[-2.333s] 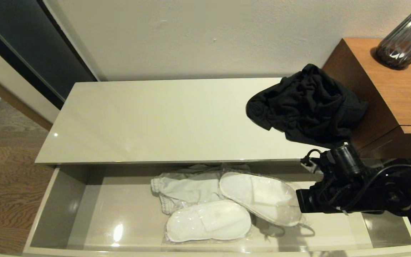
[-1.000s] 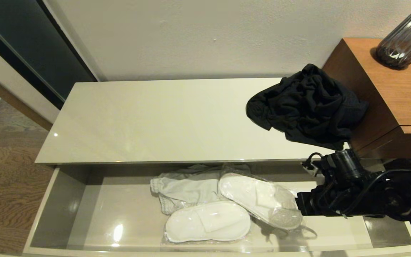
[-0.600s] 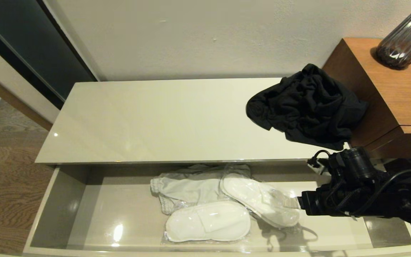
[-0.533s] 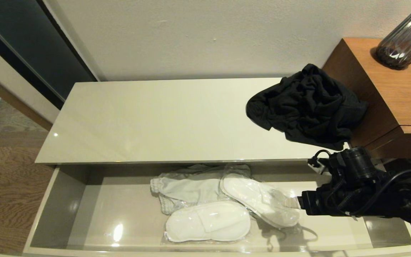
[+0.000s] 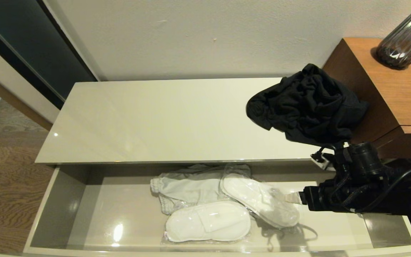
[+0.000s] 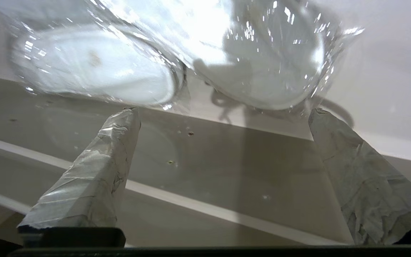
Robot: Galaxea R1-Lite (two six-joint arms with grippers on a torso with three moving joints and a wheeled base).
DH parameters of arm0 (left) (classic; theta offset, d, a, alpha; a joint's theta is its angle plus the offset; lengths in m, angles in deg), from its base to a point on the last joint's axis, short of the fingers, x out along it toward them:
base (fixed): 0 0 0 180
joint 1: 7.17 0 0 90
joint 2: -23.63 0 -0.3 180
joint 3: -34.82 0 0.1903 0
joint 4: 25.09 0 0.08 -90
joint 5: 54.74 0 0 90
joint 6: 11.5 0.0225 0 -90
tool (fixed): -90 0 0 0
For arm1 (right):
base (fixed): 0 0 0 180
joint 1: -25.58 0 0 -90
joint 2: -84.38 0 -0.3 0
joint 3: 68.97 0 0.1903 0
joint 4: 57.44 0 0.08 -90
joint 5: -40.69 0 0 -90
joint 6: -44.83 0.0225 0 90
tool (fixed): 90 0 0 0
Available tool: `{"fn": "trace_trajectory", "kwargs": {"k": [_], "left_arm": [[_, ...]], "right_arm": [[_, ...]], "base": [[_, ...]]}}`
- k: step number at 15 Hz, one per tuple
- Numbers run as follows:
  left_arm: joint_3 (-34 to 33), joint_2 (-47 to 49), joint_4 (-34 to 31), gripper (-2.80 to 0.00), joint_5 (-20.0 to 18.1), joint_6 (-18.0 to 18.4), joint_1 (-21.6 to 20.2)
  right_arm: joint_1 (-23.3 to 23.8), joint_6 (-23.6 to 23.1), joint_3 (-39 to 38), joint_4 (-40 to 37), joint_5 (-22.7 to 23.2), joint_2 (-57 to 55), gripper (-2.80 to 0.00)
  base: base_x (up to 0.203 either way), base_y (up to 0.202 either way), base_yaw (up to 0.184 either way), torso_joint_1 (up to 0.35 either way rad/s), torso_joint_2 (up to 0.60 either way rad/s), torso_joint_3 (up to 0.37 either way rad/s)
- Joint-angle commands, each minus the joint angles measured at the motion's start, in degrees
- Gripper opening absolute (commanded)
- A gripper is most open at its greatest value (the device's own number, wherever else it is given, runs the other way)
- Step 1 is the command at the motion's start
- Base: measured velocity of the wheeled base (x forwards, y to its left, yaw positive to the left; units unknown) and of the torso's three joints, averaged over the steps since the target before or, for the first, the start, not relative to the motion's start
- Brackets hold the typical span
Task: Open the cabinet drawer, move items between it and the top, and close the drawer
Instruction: Put the disposable slippers in the drawer, then pick up the T-shirt on the table
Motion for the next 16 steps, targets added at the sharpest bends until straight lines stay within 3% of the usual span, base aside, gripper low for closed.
{"fn": "trace_trajectory", "kwargs": {"k": [1,3,4,9,16], "left_arm": [[0.0,0.1,0.0,-2.8,0.0,0.0,0.0],[0.0,0.1,0.0,-2.8,0.0,0.0,0.0],[0.0,0.1,0.0,-2.8,0.0,0.0,0.0],[0.0,0.1,0.0,-2.8,0.0,0.0,0.0],[0.0,0.1,0.0,-2.8,0.0,0.0,0.1]], "right_arm": [[0.0,0.1,2.0,-3.5,0.0,6.3,0.0],[0.0,0.5,5.2,-9.9,-0.3,10.3,0.0],[-0.1,1.6,6.8,-12.0,-1.1,12.0,-2.8],[-0.1,4.9,16.4,-15.2,-18.3,14.3,-2.8],[-0.6,5.3,29.3,-13.3,-29.5,4.8,-2.8]], "base": [[0.0,0.0,0.0,0.0,0.0,0.0],[0.0,0.0,0.0,0.0,0.0,0.0],[0.0,0.0,0.0,0.0,0.0,0.0],[0.0,0.0,0.0,0.0,0.0,0.0],[0.0,0.0,0.0,0.0,0.0,0.0]]}}
